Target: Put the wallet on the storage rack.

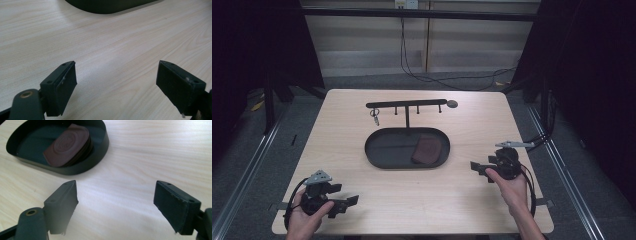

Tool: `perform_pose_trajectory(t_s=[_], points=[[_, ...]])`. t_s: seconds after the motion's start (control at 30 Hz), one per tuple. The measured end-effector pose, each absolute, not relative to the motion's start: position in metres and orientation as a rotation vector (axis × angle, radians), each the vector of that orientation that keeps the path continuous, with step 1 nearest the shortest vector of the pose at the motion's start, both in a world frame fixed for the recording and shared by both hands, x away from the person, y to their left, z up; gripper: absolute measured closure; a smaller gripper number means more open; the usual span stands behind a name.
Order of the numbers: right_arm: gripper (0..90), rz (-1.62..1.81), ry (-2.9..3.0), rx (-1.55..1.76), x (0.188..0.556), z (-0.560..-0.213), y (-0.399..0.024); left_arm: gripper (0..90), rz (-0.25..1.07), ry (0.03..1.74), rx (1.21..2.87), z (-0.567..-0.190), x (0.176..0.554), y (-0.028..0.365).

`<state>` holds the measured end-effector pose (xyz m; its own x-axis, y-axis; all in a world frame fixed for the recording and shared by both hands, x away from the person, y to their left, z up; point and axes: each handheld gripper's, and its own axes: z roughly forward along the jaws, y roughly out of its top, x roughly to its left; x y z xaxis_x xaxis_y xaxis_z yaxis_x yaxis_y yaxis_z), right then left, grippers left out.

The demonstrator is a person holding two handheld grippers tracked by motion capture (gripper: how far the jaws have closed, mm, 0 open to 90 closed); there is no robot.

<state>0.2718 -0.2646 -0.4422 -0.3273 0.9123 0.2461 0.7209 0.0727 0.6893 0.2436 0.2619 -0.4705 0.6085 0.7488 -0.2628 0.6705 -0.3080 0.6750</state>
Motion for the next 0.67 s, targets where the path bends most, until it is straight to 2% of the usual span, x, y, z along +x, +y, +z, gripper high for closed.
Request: perform_pose_trajectory(t_s=[0.37, 0.67], points=[[18.4, 1.084, 2.126, 1.629, 0.236, -0.452, -0.274, 16.5, 0.137, 1.127, 2.046, -0.471, 0.242, 0.26], [17.6, 1.024, 2.137, 1.657, 0.218, -0.474, -0.282, 16.8, 0.139, 1.136, 2.041, -0.471, 0.243, 0.262]])
